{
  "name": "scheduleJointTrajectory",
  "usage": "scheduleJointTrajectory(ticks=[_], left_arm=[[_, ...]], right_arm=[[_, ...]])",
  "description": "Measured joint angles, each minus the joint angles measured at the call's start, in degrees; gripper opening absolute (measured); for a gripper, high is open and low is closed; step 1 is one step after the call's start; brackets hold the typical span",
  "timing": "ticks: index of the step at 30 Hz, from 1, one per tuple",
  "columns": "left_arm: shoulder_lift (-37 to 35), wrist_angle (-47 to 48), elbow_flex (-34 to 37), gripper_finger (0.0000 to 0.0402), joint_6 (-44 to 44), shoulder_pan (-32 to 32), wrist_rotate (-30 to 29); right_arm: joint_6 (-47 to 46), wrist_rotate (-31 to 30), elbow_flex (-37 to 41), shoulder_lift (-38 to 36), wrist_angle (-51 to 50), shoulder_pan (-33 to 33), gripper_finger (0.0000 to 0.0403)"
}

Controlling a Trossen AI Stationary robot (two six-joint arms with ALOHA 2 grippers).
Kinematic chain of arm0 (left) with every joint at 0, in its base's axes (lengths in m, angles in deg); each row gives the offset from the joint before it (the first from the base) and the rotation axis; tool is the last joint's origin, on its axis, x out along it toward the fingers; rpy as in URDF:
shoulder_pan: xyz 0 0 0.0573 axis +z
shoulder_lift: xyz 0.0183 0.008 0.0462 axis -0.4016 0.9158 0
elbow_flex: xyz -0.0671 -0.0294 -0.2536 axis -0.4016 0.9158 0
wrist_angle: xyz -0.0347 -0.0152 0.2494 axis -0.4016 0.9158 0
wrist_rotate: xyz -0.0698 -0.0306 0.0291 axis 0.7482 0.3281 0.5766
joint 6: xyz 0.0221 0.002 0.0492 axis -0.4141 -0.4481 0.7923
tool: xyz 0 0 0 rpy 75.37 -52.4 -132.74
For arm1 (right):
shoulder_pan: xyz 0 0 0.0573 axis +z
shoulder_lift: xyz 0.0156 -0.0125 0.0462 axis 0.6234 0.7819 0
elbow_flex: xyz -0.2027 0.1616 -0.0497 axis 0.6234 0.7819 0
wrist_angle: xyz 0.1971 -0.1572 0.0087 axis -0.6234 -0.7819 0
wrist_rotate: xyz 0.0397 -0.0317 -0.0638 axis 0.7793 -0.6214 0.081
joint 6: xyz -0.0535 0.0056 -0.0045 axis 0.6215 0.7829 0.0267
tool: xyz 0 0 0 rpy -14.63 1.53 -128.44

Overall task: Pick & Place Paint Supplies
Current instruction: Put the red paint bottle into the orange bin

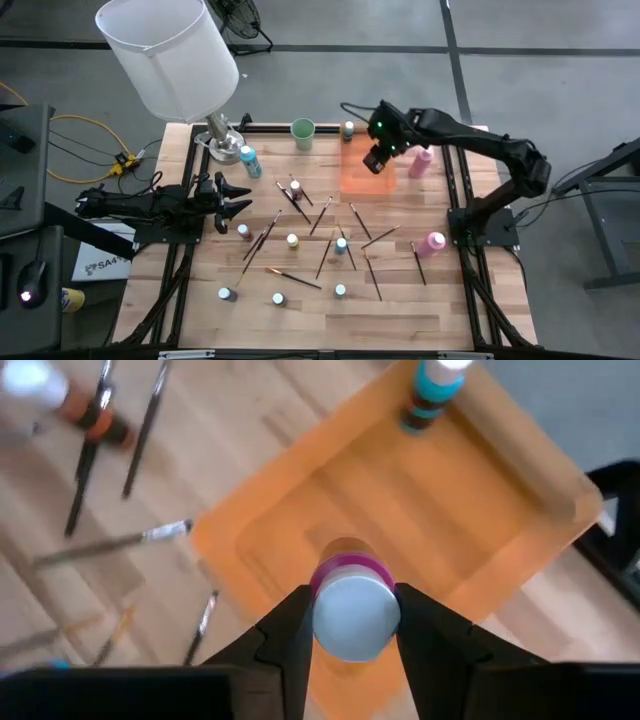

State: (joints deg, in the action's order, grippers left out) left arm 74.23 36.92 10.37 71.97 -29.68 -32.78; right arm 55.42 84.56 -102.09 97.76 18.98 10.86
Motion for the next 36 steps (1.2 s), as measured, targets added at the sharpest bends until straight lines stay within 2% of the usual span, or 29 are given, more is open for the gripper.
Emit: scheduleJointTrajectory(ticks=[12, 24, 36], left_arm=[[0.0, 0.0, 0.0, 0.0168, 0.0, 0.0, 0.0], [0.0, 0.0, 0.0, 0.0168, 0.0, 0.0, 0.0], [0.0, 0.0, 0.0, 0.0168, 0.0, 0.0, 0.0]], right_arm=[[-11.6, -0.1, -0.1, 9.9, 12.4, -9.4, 0.0122], [-12.1, 1.1, -13.8, 22.4, 6.2, -13.4, 0.0123], [-11.9, 1.3, -15.2, 27.2, 6.9, -14.7, 0.0125]])
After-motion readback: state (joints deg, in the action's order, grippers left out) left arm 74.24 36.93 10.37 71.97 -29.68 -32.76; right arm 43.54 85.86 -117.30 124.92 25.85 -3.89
